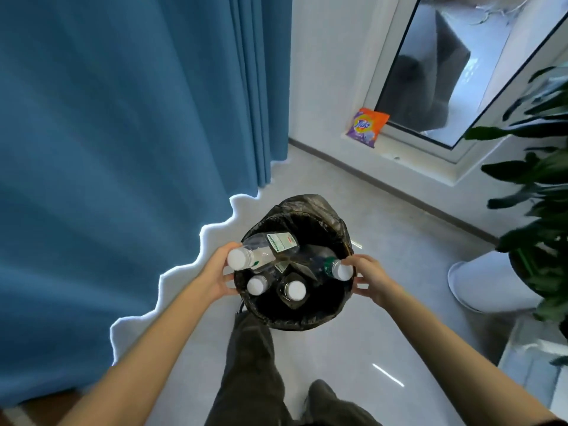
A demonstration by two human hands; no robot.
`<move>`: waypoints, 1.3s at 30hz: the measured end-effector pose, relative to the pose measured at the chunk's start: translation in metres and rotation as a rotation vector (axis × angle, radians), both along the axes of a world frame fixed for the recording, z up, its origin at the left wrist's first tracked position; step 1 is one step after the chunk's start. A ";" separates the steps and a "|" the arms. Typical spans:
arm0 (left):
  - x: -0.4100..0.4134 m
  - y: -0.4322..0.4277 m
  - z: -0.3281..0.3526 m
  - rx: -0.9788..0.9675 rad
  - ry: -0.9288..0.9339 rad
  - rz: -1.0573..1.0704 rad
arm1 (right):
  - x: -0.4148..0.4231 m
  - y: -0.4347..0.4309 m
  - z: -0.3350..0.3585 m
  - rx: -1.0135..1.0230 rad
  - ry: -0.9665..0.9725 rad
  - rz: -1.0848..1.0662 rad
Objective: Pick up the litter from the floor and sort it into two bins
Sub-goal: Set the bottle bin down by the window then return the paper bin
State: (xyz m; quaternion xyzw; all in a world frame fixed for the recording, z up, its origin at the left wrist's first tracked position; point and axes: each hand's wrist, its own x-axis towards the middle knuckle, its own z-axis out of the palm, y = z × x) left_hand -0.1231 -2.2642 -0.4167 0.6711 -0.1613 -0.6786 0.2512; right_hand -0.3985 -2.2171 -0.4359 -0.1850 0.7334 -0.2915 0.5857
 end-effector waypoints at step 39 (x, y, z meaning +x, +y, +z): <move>-0.250 -0.725 -0.118 0.244 -0.066 -0.397 | -0.203 -0.619 -0.099 0.236 -0.198 -0.442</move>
